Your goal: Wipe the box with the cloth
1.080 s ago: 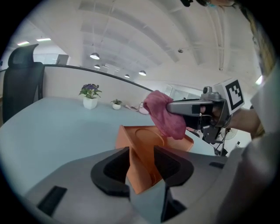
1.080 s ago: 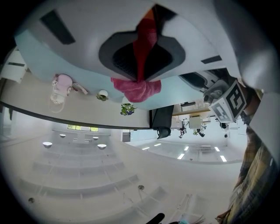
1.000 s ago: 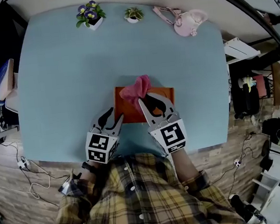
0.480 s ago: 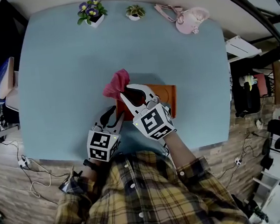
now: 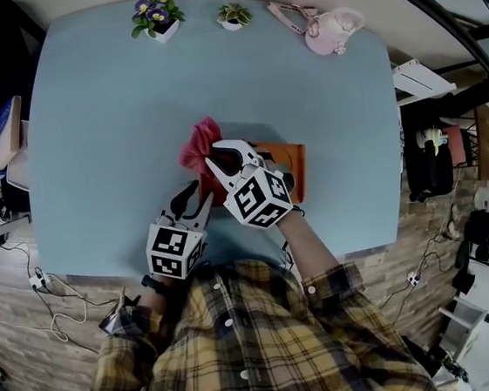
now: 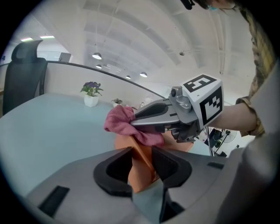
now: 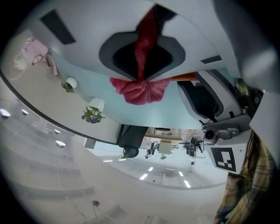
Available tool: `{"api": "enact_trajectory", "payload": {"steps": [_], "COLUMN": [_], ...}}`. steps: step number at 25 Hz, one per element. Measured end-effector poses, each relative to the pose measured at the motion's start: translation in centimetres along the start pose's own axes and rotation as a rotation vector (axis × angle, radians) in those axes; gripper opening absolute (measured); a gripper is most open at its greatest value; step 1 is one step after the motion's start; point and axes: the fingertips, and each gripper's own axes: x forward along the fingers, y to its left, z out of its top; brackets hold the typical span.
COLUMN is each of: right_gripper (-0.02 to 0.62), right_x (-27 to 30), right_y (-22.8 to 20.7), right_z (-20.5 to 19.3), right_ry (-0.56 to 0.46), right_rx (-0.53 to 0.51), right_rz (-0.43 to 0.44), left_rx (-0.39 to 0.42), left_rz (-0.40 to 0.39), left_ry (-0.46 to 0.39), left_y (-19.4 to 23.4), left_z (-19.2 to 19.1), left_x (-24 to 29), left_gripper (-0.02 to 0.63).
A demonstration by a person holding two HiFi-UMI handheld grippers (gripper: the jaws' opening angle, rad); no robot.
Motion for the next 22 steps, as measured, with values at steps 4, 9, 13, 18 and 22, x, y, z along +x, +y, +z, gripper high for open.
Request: {"api": "enact_trajectory", "payload": {"steps": [4, 9, 13, 18, 22], "right_gripper": [0.049, 0.049, 0.049, 0.049, 0.049], "right_x": [-0.1, -0.4, -1.2, -2.6, -3.9], "right_y": [-0.1, -0.3, -0.9, -1.8, -2.4], "right_z": [-0.2, -1.0, -2.3, -3.9, -5.2], "right_ry": [0.018, 0.048, 0.092, 0.142, 0.169], "right_rx": [0.011, 0.007, 0.026, 0.113, 0.162], "right_rz": [-0.004, -0.012, -0.009, -0.013, -0.033], "left_rx": [-0.003, -0.015, -0.015, -0.006, -0.015], "left_rz": [0.001, 0.003, 0.001, 0.004, 0.002], "left_ry": [-0.004, -0.016, -0.016, -0.026, -0.03], "left_y": [0.1, 0.2, 0.1, 0.2, 0.2], "left_z": [0.0, -0.1, -0.2, -0.1, -0.1], "left_x": [-0.1, -0.1, 0.0, -0.2, -0.1], "left_gripper": [0.132, 0.132, 0.132, 0.133, 0.133]}}
